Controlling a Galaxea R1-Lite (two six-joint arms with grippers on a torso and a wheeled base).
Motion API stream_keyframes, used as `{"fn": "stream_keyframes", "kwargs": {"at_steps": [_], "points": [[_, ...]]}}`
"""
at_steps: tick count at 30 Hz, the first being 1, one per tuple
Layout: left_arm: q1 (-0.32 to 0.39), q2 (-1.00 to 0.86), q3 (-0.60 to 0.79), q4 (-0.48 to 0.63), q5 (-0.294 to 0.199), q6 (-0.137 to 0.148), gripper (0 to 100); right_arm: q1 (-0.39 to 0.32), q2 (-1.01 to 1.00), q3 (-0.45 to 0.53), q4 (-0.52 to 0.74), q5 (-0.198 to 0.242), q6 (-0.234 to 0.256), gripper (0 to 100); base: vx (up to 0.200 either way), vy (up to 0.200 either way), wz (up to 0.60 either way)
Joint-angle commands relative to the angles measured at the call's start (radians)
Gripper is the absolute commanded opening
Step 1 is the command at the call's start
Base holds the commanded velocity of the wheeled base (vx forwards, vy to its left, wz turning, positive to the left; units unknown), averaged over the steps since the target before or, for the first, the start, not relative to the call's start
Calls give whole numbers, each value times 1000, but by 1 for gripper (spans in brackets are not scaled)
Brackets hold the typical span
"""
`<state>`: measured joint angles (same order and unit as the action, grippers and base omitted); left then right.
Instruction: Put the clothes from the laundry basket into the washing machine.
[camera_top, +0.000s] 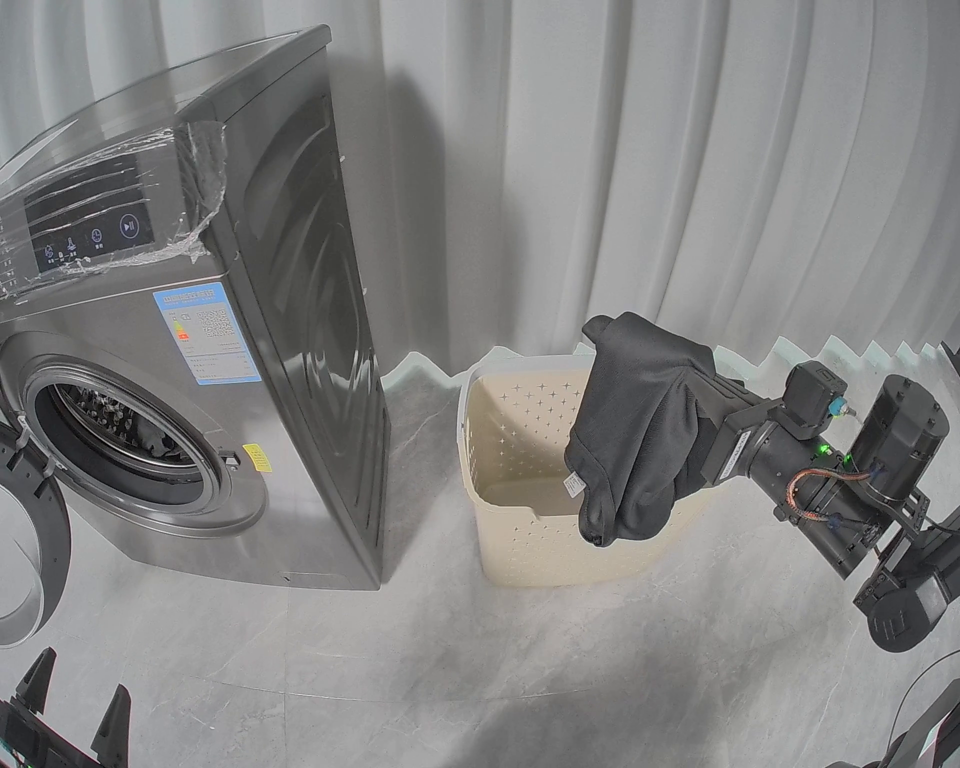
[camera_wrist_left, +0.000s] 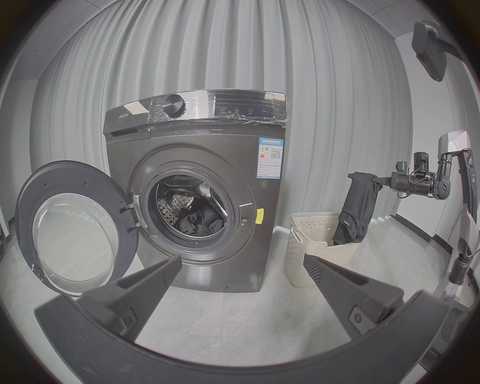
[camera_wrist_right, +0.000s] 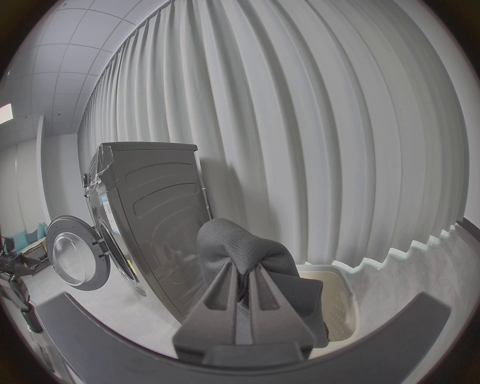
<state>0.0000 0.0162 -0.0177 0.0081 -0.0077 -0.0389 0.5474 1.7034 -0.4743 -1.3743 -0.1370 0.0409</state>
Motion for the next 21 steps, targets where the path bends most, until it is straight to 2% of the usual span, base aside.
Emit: {"fn": "stream_keyframes", "kwargs": {"at_steps": [1,13,19,21], "points": [[0,-16,15,0,0,-1,100,2,2,0,-2,0,1,0,0,200,0],[0,-16,15,0,0,-1,100,11,-2,-10,-11,0,-1,0,0,200,0],[0,-16,15,0,-2,-1,100,12,-2,-7,-11,0,-1,0,0,0,0],[0,-16,15,0,-2,-1,100,12,-2,-9,-11,0,-1,0,-200,0,0]]}}
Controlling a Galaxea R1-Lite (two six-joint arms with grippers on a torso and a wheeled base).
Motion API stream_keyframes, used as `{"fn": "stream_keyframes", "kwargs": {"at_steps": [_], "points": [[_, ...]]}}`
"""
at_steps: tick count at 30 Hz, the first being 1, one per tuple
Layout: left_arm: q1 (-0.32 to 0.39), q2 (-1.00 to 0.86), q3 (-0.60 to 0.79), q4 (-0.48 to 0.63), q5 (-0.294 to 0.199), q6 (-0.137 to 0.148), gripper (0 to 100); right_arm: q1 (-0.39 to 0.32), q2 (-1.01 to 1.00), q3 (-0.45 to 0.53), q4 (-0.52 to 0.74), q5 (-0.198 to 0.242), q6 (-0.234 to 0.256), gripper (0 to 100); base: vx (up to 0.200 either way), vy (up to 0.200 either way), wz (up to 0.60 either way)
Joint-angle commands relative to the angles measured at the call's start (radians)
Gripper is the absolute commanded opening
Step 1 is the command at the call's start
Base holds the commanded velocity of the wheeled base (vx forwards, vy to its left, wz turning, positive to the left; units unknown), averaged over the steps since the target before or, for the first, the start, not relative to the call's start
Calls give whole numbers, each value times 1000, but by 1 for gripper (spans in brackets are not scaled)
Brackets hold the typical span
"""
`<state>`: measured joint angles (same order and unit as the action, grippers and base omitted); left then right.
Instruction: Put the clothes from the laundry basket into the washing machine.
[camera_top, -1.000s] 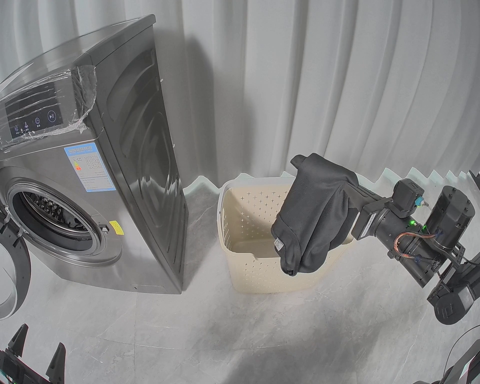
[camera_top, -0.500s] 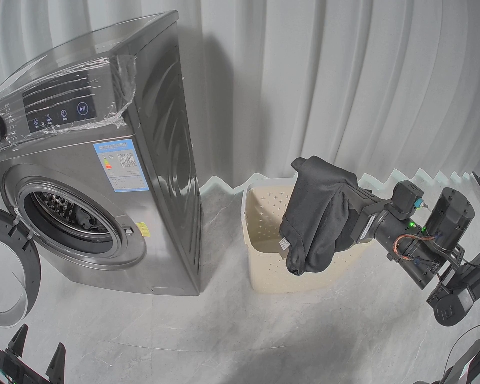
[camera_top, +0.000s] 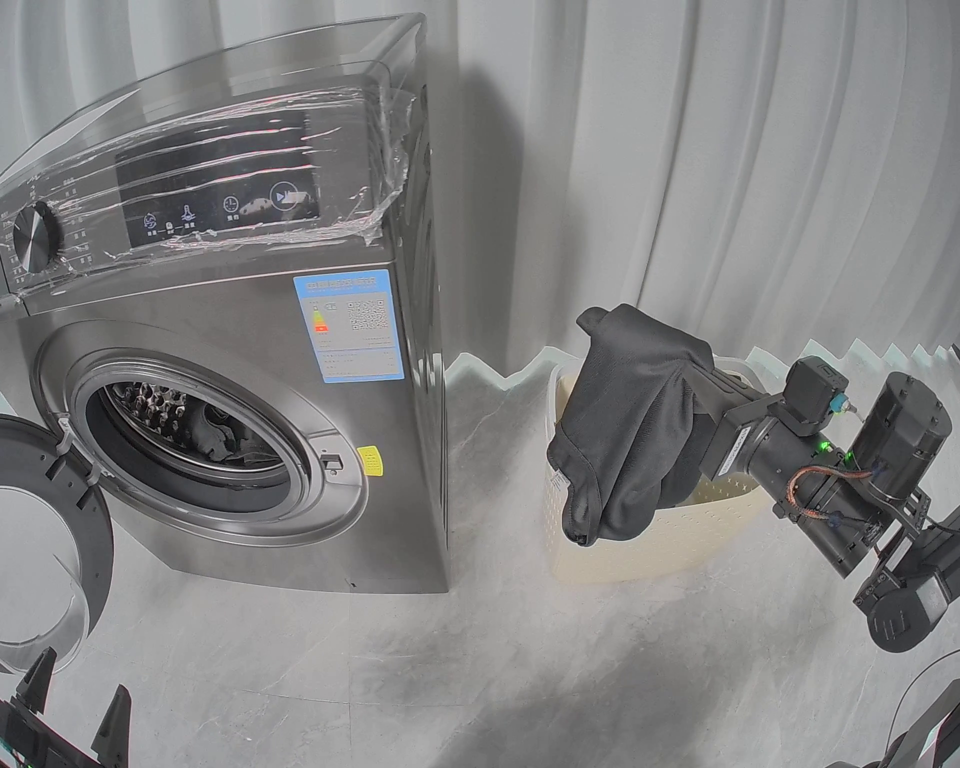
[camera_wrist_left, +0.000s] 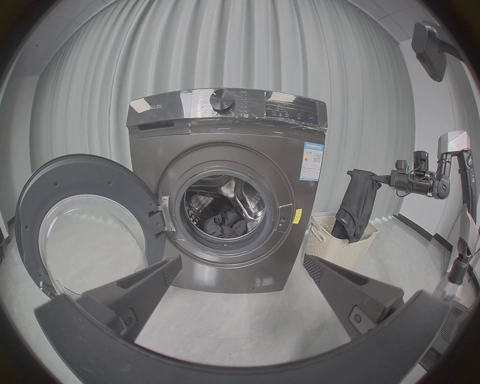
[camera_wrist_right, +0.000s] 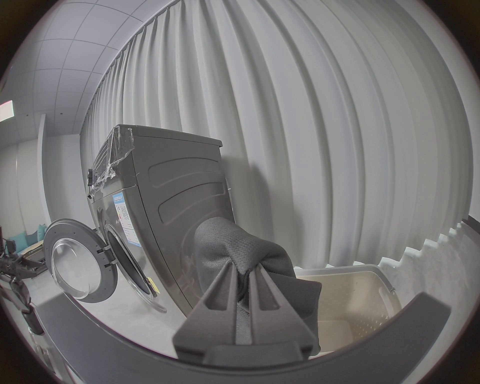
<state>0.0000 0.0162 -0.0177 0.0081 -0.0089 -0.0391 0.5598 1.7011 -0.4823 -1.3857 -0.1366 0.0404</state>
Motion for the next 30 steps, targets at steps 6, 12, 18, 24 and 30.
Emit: {"fn": "stream_keyframes", "kwargs": {"at_steps": [6,12,18,24,30], "points": [[0,-16,15,0,0,-1,100,-6,-1,-1,4,-1,-1,0,-200,0,0],[0,-16,15,0,0,-1,100,-3,-3,2,10,-44,-2,0,-200,0,0],[0,-16,15,0,0,-1,100,-1,-3,1,8,-46,-2,0,-200,0,0],[0,-16,15,0,0,-1,100,-1,-3,4,8,-46,-1,0,-33,0,0],[0,-16,15,0,0,-1,100,-1,-3,4,7,-46,-2,0,0,0,0]]}}
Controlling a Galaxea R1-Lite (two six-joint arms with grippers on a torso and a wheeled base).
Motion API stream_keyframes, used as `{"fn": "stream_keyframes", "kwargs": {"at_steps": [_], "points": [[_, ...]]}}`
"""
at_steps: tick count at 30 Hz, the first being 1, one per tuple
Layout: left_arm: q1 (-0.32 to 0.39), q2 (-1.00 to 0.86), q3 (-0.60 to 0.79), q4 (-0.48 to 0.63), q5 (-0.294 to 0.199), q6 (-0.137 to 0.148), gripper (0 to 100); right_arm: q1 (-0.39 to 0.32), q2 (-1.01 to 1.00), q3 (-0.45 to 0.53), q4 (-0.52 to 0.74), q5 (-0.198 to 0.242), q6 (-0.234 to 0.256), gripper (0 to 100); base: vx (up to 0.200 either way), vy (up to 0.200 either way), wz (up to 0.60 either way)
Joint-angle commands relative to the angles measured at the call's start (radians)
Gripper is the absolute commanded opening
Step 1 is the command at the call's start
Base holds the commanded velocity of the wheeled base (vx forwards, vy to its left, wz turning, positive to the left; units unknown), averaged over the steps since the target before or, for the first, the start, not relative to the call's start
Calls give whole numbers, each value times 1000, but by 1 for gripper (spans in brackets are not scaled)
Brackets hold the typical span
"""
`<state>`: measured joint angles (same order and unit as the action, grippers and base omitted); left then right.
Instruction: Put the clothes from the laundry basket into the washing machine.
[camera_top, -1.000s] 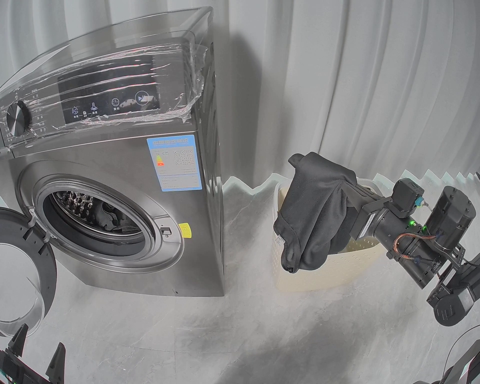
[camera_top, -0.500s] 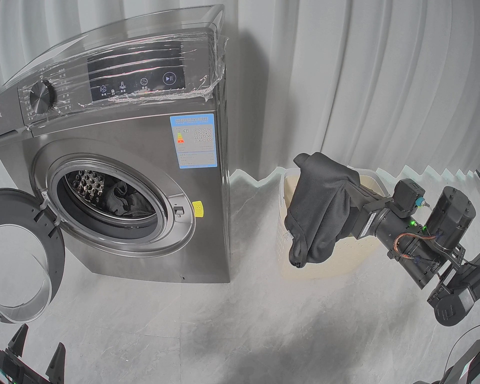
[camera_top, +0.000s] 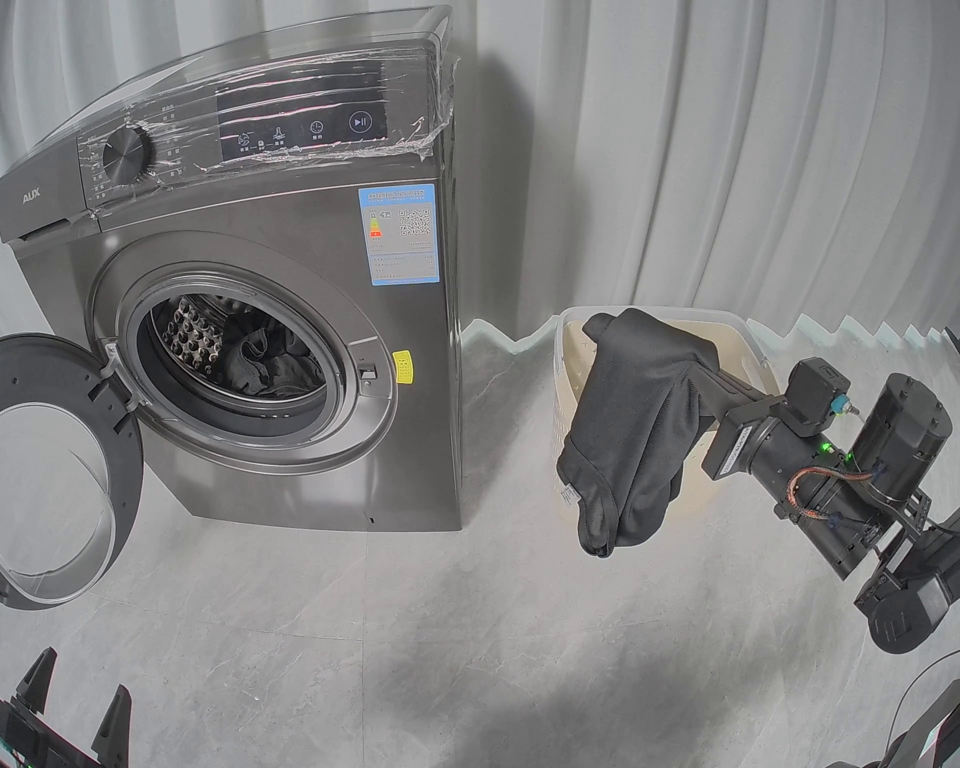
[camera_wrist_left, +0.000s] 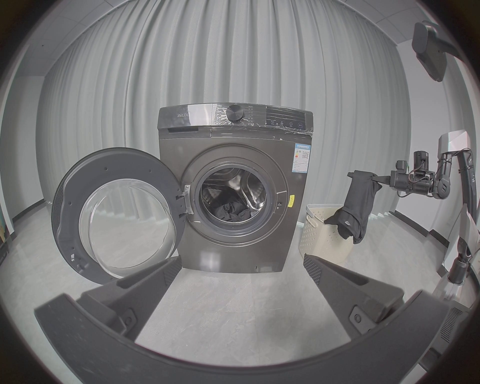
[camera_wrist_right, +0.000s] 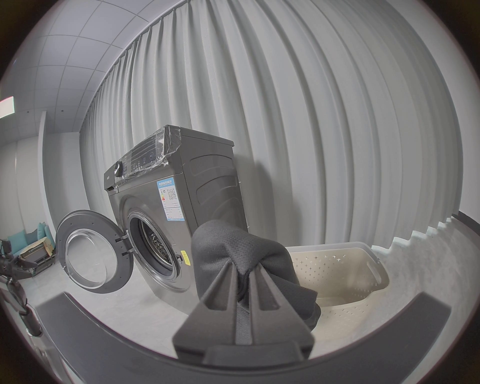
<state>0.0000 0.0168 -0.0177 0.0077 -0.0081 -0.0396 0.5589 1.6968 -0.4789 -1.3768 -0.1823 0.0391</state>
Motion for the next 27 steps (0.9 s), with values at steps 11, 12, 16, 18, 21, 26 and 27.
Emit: {"fn": "stream_keyframes", "kwargs": {"at_steps": [11,12,16,18,21,26,27], "points": [[0,-17,15,0,-1,0,100,3,3,3,-5,-2,1,0,0,182,0],[0,-17,15,0,-1,0,100,3,3,3,-5,-2,1,0,0,200,0],[0,-17,15,0,0,0,100,9,3,3,-5,-5,1,0,0,200,0],[0,-17,15,0,-1,0,100,9,1,3,-5,-5,1,0,0,200,0],[0,-17,15,0,-1,0,100,9,1,3,-5,-5,1,0,0,200,0],[0,-17,15,0,-1,0,100,9,1,3,-7,-5,1,0,0,200,0],[0,-17,15,0,-1,0,100,9,1,3,-7,-5,1,0,0,200,0]]}}
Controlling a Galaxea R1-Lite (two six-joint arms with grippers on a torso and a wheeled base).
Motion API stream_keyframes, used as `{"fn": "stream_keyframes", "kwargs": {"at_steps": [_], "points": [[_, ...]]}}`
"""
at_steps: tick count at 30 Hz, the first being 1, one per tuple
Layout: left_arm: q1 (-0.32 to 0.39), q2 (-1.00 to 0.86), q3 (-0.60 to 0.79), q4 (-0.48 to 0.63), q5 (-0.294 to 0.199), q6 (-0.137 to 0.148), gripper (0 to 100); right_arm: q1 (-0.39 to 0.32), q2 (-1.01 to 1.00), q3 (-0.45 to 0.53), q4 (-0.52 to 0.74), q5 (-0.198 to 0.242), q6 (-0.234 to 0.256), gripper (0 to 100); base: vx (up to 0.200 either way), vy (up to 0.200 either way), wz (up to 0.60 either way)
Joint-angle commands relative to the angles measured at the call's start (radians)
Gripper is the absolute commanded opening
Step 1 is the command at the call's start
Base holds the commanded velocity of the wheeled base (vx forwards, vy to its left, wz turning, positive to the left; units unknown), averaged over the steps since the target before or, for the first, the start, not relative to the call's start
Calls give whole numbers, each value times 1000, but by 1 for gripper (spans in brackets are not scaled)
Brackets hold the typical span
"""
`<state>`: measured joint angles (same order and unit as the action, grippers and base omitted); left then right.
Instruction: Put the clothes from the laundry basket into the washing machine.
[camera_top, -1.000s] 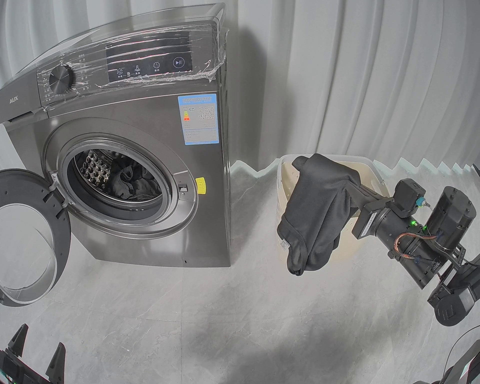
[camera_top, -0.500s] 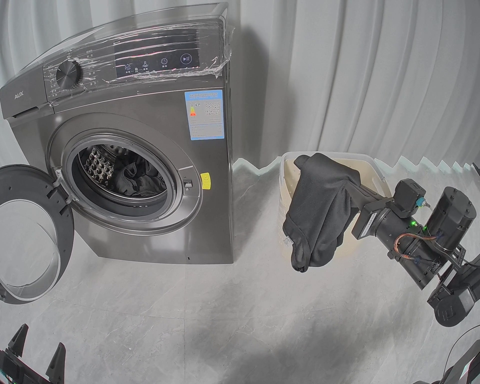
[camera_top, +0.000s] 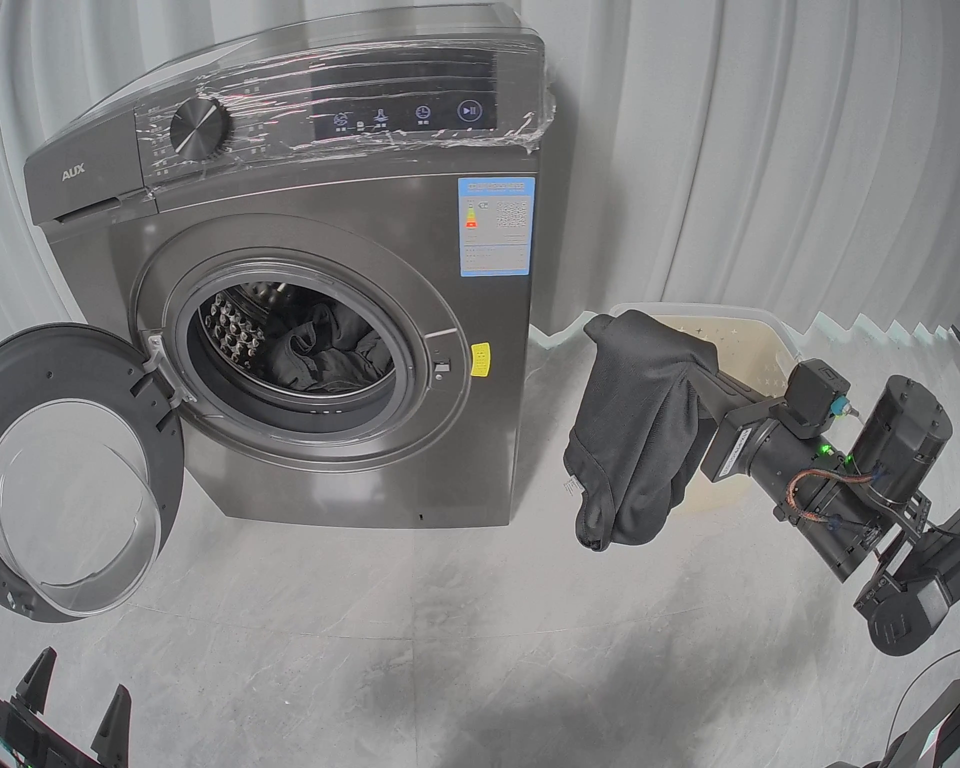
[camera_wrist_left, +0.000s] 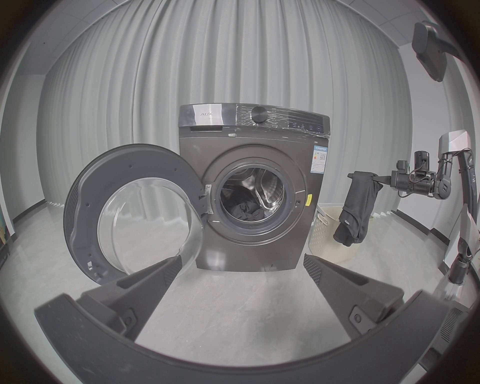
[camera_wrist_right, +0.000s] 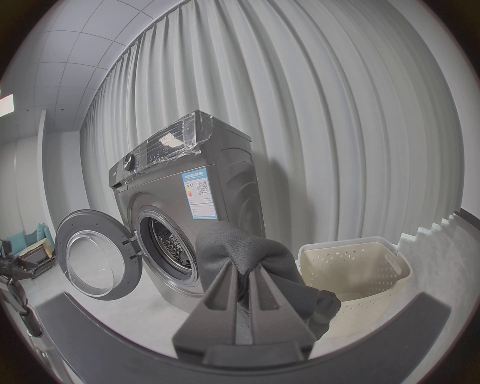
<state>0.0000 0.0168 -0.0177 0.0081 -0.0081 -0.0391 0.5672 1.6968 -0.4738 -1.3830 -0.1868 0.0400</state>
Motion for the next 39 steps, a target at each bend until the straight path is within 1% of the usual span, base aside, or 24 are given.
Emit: {"fn": "stream_keyframes", "kwargs": {"at_steps": [1,16,25,31,39], "points": [[0,-17,15,0,-1,-1,100,0,1,-2,-2,1,0,0,0,200,0],[0,-17,15,0,-1,-1,100,6,1,0,-4,1,3,0,0,200,0],[0,-17,15,1,0,-1,100,14,1,1,-4,1,4,0,0,0,0],[0,-17,15,1,0,-1,100,14,3,1,-4,1,6,0,-200,0,0],[0,-17,15,1,0,-1,100,14,3,6,-4,3,8,0,0,0,0]]}}
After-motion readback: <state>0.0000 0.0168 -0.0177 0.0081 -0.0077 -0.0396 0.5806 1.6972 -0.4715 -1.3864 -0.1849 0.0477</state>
